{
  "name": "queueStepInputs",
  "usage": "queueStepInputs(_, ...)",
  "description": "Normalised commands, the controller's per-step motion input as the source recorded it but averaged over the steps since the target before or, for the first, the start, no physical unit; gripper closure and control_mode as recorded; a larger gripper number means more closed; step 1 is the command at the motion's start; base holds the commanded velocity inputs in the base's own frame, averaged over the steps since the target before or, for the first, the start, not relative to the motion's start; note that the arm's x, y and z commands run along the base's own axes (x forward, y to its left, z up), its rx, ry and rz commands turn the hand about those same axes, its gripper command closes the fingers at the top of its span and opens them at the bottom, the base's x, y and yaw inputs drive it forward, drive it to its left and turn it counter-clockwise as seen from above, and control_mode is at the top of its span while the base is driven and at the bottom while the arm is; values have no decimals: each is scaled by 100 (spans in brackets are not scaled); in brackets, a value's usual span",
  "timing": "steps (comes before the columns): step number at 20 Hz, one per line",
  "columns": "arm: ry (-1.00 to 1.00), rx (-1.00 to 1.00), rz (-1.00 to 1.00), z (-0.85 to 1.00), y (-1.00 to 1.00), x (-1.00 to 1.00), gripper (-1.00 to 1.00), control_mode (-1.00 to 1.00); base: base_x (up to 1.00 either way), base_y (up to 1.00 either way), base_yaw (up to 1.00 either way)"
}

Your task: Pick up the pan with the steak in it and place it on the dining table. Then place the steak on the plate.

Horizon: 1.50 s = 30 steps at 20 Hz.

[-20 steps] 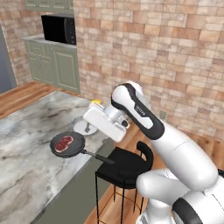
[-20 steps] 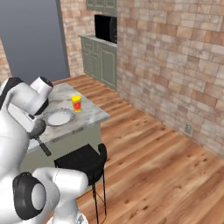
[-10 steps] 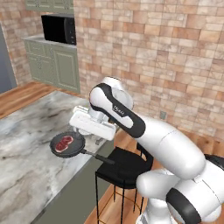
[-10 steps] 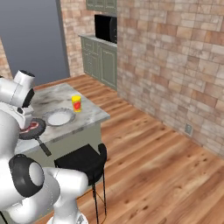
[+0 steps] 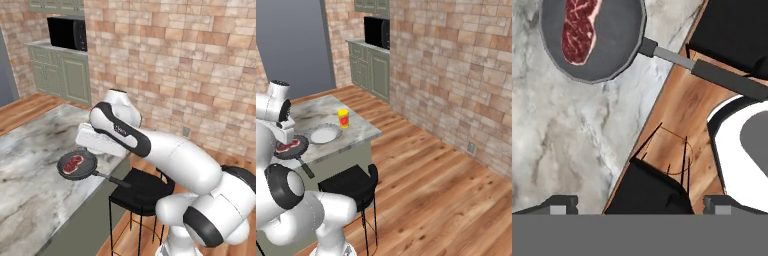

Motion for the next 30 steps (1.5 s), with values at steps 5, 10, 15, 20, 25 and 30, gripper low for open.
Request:
queueStepInputs(5,-10,-16,-7,-18,20,47,-100,-100,0,0,0)
queueStepInputs(10,-4,-12,-11,-14,27,56,-100,-100,0,0,0)
queueStepInputs(15,0,-10,-13,-20,26,61,-100,-100,0,0,0)
queueStepInputs(20,0,-7,-13,-22,23,44,-100,-100,0,0,0)
queueStepInputs(25,1,-2,-8,-10,11,15,-100,-100,0,0,0)
queueStepInputs(30,4,0,-1,-7,0,3,-100,-100,0,0,0)
